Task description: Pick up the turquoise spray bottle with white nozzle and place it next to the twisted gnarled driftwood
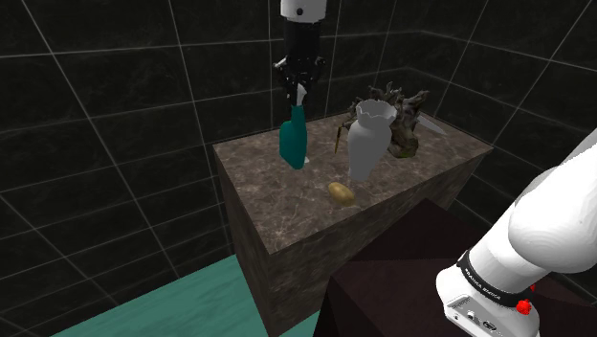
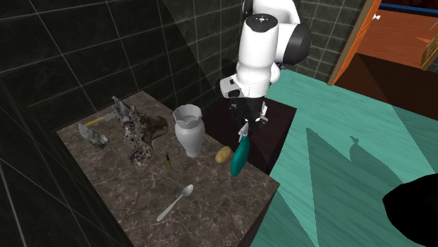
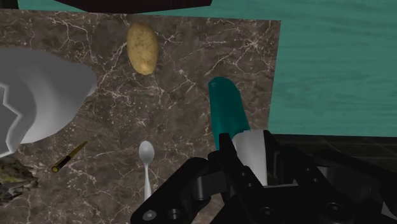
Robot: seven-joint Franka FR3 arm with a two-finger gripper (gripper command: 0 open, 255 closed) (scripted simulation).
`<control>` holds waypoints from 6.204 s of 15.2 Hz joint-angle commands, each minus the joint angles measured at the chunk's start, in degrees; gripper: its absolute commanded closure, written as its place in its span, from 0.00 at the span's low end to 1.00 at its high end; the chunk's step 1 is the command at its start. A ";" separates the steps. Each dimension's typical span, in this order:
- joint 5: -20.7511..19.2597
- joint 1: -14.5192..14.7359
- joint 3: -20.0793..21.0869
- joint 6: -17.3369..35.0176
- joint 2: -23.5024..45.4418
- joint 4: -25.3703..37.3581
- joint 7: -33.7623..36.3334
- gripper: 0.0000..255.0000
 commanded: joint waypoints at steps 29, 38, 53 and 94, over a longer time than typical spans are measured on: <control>-2.49 0.89 0.88 -25.60 7.74 32.94 1.71 1.00; -5.52 3.19 1.89 -36.58 15.50 51.27 3.16 1.00; 0.17 -9.73 -9.87 -31.34 -5.82 25.41 -18.95 1.00; -5.81 -22.87 -33.30 -16.97 -13.19 4.20 -55.69 1.00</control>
